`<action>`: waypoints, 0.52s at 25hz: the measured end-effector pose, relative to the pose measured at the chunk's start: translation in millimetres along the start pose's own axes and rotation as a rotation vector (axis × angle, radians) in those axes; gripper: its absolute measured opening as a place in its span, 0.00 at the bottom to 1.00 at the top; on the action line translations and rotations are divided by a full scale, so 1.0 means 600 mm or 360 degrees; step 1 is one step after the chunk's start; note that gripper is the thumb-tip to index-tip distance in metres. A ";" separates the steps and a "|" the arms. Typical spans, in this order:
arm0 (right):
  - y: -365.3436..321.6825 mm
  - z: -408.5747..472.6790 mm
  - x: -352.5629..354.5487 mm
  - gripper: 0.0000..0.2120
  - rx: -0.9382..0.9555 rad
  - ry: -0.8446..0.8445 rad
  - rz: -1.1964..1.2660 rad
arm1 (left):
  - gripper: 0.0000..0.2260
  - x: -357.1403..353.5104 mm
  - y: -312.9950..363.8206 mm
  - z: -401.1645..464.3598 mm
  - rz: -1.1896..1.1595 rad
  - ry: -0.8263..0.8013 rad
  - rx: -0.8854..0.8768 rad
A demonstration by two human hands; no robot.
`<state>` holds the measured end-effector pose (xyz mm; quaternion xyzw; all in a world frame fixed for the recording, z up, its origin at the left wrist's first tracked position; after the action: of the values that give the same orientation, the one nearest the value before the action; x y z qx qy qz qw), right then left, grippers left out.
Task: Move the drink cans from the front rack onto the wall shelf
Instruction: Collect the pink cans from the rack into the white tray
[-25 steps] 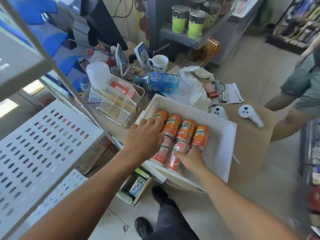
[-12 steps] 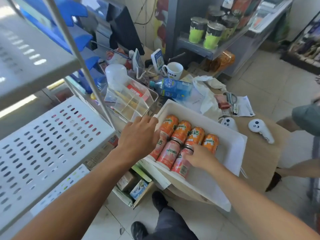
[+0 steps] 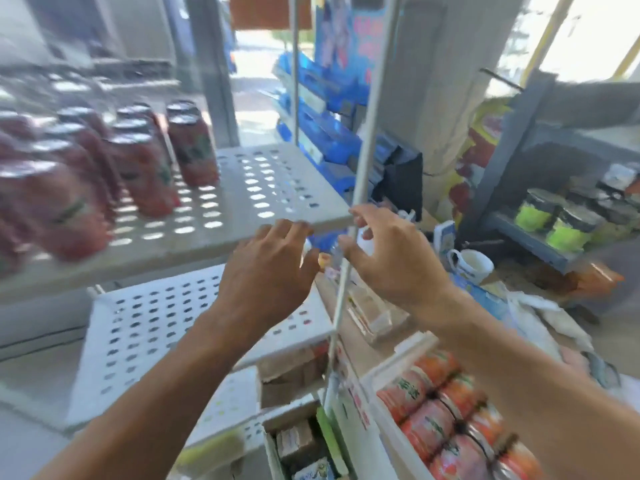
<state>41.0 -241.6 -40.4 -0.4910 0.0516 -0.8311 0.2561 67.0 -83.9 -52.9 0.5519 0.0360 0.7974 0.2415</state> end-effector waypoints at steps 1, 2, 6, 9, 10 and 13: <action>-0.022 0.031 -0.004 0.22 0.0105 0.0013 -0.0009 | 0.17 0.027 -0.024 0.007 0.0018 0.0057 0.0081; -0.042 0.060 -0.010 0.22 0.0192 0.0018 -0.0026 | 0.16 0.049 -0.046 0.014 0.0038 0.0109 0.0151; -0.103 0.170 -0.051 0.23 0.0453 -0.0048 -0.0037 | 0.15 0.106 -0.118 0.031 0.0199 0.0246 0.0333; -0.131 0.247 -0.098 0.26 0.0566 -0.0145 -0.0053 | 0.16 0.118 -0.152 0.041 0.0254 0.0251 0.0440; -0.139 0.270 -0.115 0.27 0.0598 -0.0180 -0.0070 | 0.15 0.120 -0.162 0.044 0.0266 0.0260 0.0472; -0.160 0.333 -0.166 0.31 0.0665 -0.0271 -0.0156 | 0.16 0.121 -0.188 0.047 0.0296 0.0262 0.0559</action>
<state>212.0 -78.0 16.0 -0.4974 -0.1673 -0.7907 0.3152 111.7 40.5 -15.9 0.5196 0.1429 0.8400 0.0631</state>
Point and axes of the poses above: each hand's wrist, its own z-axis towards the middle knuckle, its own x-axis out of the back of the hand, y = z × x, the point moved 6 cm from there along z, towards the middle knuckle, and after that the axes turned 12 degrees about x, right-handed, at the moved point
